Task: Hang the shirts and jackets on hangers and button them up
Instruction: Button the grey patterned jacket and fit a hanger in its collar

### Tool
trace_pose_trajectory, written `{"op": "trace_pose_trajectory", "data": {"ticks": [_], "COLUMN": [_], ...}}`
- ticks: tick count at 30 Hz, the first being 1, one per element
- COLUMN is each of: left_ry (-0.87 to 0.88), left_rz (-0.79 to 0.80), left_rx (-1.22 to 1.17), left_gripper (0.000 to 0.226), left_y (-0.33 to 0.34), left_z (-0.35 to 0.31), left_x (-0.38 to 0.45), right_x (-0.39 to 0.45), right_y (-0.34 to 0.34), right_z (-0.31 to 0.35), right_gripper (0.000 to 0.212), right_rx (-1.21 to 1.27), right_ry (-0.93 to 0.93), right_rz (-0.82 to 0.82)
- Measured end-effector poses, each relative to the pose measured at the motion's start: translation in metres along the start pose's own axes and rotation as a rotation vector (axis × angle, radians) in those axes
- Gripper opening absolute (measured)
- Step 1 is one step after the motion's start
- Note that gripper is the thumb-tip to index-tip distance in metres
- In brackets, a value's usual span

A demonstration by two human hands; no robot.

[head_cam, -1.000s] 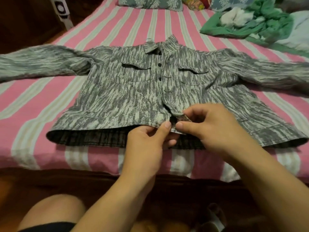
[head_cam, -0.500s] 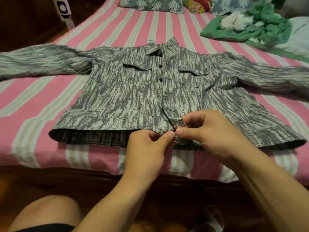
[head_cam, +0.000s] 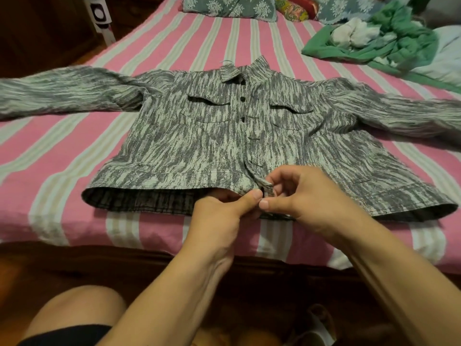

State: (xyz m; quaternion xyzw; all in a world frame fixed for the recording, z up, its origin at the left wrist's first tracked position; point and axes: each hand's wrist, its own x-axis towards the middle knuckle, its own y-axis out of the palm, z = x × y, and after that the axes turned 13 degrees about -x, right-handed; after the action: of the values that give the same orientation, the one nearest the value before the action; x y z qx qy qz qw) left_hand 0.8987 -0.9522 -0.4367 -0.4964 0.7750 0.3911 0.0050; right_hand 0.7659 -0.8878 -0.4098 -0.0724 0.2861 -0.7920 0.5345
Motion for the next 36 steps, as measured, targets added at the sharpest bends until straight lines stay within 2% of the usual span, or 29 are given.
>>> {"op": "trace_pose_trajectory", "data": {"ticks": [2,7,13,16,19,24,27,30,34,36], "left_ry": [-0.028,0.042,0.089,0.082,0.08,0.049,0.03,0.039,0.071,0.1], "left_rz": [-0.003,0.019,0.009,0.001,0.0,-0.005,-0.024,-0.044,-0.024,-0.016], "left_rx": [-0.029,0.163,0.31,0.271,0.236,0.216,0.218,0.231,0.194,0.18], "left_gripper": [0.012,0.008,0.015,0.01,0.03,0.035,0.014,0.022,0.018,0.036], "left_y": [0.001,-0.004,-0.002,0.001,0.0,-0.005,-0.003,-0.003,0.001,0.0], "left_z": [0.001,0.001,-0.003,-0.003,-0.004,0.0,0.001,0.005,0.006,0.009], "left_x": [0.0,0.001,-0.004,-0.006,-0.005,0.0,-0.001,0.0,-0.002,0.0], "right_x": [0.0,-0.002,0.001,-0.001,-0.007,-0.01,-0.01,-0.012,-0.018,-0.019], "right_y": [0.006,0.018,0.021,0.03,0.04,0.045,0.047,0.052,0.059,0.059], "right_z": [-0.001,-0.009,-0.008,-0.007,-0.008,-0.012,-0.014,-0.016,-0.013,-0.011], "right_gripper": [0.027,0.038,0.034,0.034,0.035,0.037,0.041,0.043,0.029,0.028], "right_rx": [-0.06,-0.295,-0.338,-0.428,-0.52,-0.552,-0.513,-0.559,-0.689,-0.7], "right_ry": [0.0,-0.06,-0.107,-0.143,-0.197,-0.236,-0.231,-0.242,-0.342,-0.353], "right_rz": [-0.047,-0.154,-0.148,-0.236,-0.344,-0.407,-0.418,-0.463,-0.534,-0.523]}}
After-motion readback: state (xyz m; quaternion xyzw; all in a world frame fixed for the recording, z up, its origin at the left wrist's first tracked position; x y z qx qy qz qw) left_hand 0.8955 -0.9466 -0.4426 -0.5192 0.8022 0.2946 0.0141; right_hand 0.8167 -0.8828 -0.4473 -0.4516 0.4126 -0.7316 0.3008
